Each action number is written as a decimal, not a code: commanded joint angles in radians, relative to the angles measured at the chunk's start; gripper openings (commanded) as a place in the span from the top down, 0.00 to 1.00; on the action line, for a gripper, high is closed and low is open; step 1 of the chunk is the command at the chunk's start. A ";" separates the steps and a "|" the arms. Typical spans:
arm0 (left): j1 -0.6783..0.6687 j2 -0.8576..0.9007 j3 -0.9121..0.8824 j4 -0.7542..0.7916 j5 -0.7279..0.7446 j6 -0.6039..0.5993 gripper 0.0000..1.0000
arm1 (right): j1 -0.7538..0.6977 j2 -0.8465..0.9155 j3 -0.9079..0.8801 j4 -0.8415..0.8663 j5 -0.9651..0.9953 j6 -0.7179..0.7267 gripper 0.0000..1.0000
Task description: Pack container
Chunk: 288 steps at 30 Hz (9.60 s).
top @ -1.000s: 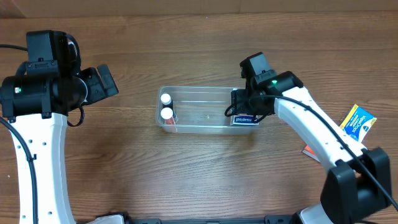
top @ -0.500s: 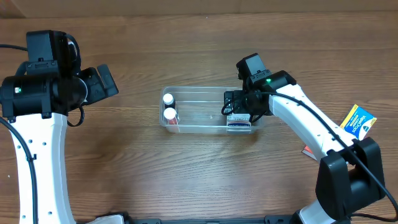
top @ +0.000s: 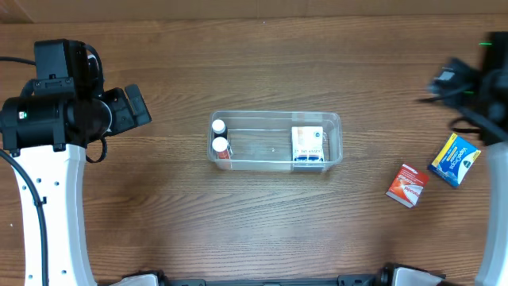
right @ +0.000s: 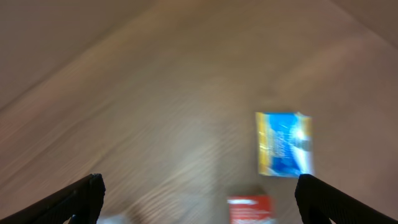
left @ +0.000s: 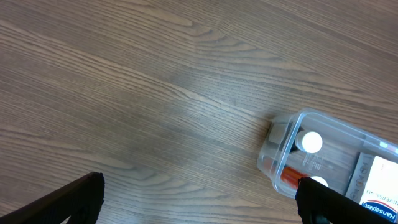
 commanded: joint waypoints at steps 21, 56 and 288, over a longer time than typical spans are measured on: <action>0.002 0.000 0.018 0.011 -0.013 0.018 0.00 | -0.361 0.684 -0.090 0.071 -0.137 -0.111 0.00; 0.002 0.000 0.018 0.004 -0.014 0.018 0.00 | -0.208 0.336 -0.011 -0.005 -0.299 -0.155 0.22; -0.020 -0.851 -0.638 0.259 0.069 0.082 0.00 | 0.342 -0.686 -0.706 0.246 -0.132 -0.102 0.00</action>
